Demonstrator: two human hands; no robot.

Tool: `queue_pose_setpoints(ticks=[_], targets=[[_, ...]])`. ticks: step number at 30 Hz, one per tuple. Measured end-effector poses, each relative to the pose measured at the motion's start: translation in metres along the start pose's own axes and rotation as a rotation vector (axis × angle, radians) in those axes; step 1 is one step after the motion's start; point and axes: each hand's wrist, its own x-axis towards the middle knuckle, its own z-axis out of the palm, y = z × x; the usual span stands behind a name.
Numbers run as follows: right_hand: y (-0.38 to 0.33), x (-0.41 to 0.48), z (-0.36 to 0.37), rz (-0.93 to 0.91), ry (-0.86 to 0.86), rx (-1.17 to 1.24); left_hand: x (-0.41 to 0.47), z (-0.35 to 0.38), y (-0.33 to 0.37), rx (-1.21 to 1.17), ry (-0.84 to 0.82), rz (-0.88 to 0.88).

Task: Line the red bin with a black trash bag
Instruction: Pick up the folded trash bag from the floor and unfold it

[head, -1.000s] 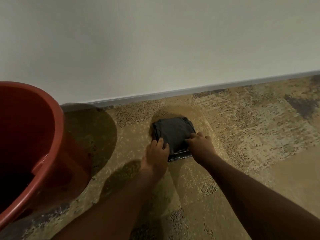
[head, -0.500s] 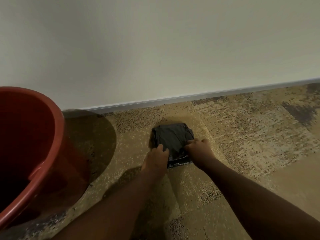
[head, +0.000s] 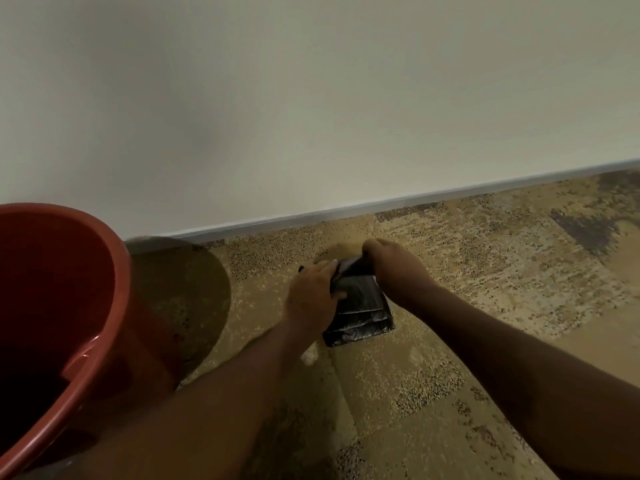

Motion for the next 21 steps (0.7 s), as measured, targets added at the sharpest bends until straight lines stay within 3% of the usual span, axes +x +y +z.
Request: queue_pose_setpoints(ticks=[4,7,10,14,17,21], targets=[[-0.01,0.011,-0.032,0.058,0.174,0.245,0.017,-0.032,0.02,-0.296,0.138,-0.111],[-0.001,0.014,-0.045,0.27,0.344,0.497,0.034,-0.053,0.028,-0.629,0.119,-0.3],[0.011,0.009,-0.043,0.563,0.212,0.727,0.04,-0.064,0.029,-1.018,0.062,-0.445],[0.003,-0.003,-0.041,0.667,-0.049,1.026,0.036,-0.069,0.031,-1.148,0.06,-0.48],[-0.005,-0.005,-0.044,0.655,-0.085,1.298,0.03,-0.065,0.026,-1.154,0.09,-0.513],[-0.017,-0.001,-0.053,0.639,-0.069,1.424,0.021,-0.066,0.02,-1.066,0.136,-0.567]])
